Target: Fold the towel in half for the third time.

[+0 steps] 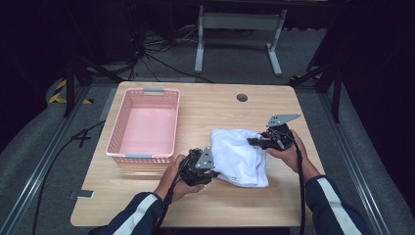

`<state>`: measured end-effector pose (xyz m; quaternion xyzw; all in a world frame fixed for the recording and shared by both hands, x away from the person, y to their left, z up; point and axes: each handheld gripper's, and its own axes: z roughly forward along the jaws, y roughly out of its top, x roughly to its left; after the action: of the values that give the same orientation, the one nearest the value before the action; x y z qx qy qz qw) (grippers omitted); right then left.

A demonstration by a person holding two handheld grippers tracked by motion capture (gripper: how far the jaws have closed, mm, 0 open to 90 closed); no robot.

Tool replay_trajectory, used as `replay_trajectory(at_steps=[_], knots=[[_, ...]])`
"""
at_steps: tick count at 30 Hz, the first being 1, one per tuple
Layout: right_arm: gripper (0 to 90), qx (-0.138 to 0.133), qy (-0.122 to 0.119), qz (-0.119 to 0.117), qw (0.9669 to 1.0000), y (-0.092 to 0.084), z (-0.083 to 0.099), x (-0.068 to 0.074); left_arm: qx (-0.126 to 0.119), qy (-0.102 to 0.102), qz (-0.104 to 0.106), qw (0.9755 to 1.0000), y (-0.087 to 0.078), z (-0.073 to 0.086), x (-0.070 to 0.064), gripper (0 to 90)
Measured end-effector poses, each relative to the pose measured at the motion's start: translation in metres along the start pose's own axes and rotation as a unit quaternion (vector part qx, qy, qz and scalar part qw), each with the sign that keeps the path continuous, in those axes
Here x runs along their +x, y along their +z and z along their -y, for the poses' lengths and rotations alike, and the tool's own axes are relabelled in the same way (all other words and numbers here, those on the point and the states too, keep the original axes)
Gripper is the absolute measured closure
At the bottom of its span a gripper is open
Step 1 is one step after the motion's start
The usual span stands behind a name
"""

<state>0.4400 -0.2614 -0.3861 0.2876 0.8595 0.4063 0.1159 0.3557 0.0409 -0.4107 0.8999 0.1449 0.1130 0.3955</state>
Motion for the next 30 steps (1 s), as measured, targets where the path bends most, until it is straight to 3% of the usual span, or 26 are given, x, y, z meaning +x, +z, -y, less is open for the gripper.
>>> replay_trajectory(at_steps=[15,23,30], knots=[[71.0,-0.016,-0.027,-0.007,0.9995,0.016,-0.047,0.006,-0.033,-0.027,-0.048,0.9980,-0.033,0.006,0.019,70.3],[70.9,-0.026,-0.043,-0.007,0.9987,0.023,-0.071,0.009,-0.060,-0.046,-0.066,0.9949,-0.047,0.014,0.029,70.4],[70.9,-0.027,-0.050,-0.013,0.9983,0.035,-0.087,0.014,-0.068,-0.055,-0.086,0.9924,-0.061,0.019,0.035,70.4]])
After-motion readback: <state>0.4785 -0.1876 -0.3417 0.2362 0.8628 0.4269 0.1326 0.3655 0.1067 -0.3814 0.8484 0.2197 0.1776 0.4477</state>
